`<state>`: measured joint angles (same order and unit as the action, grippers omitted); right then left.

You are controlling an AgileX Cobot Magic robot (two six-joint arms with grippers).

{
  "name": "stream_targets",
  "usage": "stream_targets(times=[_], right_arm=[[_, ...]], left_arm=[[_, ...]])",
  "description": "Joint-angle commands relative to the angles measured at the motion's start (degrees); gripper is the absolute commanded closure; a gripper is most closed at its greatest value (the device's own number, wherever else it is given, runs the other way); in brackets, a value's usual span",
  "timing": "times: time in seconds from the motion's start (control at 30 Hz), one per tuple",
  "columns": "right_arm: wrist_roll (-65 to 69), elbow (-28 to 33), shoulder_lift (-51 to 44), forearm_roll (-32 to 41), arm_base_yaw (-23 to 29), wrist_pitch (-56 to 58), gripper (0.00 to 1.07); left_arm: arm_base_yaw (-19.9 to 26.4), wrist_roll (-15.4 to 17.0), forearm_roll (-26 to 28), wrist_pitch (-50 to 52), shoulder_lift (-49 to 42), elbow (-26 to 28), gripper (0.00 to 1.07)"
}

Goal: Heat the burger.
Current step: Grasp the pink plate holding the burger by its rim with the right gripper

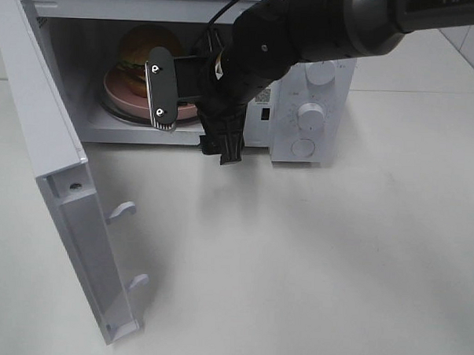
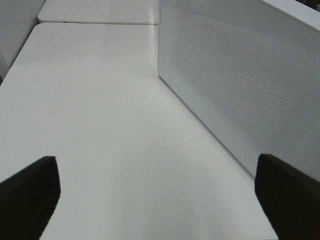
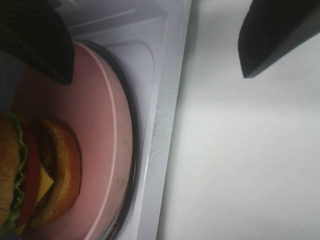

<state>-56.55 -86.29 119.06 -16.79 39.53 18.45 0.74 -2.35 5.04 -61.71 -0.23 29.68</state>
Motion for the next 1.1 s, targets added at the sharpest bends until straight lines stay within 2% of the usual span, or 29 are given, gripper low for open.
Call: stream_targets(times=[0.03,0.8,1.1], right_arm=[[0.7,-3.3,2.9,1.2,0.1,0.0,0.21],[0.9,-18.3,15.8,4.2,-0.1,1.8,0.25],[0.9,-20.5,18.0,4.5,-2.1,1.9,0.28]], left_arm=[[0.2,-0.1,0.2,0.5,-0.5,-0.2,0.09],[0.2,-0.1,0.2,0.5,-0.5,-0.2,0.09],[0.2,-0.1,0.1,0.5,-0.5,-0.2,0.09]])
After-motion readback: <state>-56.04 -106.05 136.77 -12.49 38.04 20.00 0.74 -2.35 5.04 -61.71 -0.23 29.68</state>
